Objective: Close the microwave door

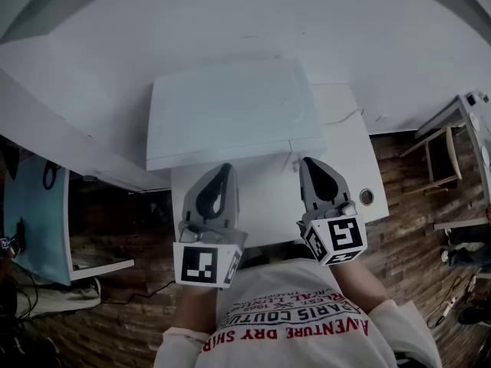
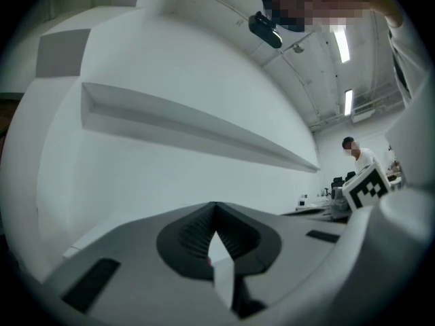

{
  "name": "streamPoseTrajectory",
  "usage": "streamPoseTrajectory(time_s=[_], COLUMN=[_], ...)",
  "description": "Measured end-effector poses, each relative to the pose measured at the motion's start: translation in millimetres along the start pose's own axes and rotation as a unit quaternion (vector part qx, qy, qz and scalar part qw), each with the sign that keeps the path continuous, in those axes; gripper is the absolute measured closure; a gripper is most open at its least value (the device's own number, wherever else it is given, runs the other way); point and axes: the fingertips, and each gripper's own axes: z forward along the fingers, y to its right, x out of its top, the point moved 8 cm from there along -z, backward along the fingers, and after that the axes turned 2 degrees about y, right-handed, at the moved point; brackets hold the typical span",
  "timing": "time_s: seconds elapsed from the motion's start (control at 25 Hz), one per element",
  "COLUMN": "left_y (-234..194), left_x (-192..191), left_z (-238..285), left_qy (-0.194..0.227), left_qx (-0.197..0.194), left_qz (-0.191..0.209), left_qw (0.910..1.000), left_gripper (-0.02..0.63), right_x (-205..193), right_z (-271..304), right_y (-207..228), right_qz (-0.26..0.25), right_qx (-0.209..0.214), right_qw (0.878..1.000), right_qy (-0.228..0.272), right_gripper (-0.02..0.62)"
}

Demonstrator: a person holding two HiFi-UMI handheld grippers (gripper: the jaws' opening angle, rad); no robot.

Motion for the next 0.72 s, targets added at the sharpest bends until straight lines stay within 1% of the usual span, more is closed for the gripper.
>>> streamPoseTrajectory(time_s=[0.08, 0.2, 0.48, 0.72], left_y=[-4.8, -6.7, -17.8, -22.3], left_x=[-4.0, -8.0, -12.9, -14.6], left_z=[-7.2, -15.8, -25.1, -26.2], left_qy=[-0.006, -0.015, -0.019, -0.023], left_qx=[0.002, 0.001, 0.008, 0.011], left_qz=[-0.001, 0.015, 0.0, 0.007], left_qw=[1.0, 0.9998, 0.9998, 0.9997], left_gripper=[0.601, 0.601, 0.601, 0.601], right_x=[-1.0, -3.8, -4.6, -2.4], right_z=[-2.5, -2.3, 1.9, 4.9], right_y=[-10.3, -22.0, -37.3, -40.4], right_qz=[-0.002, 0.002, -0.002, -0.006], right_qx=[0.0, -0.001, 0.007, 0.008], right_qw=[1.0, 1.0, 1.0, 1.0], right_qy=[0.001, -0.008, -0.011, -0.01], right_gripper=[0.583, 0.583, 0.583, 0.583])
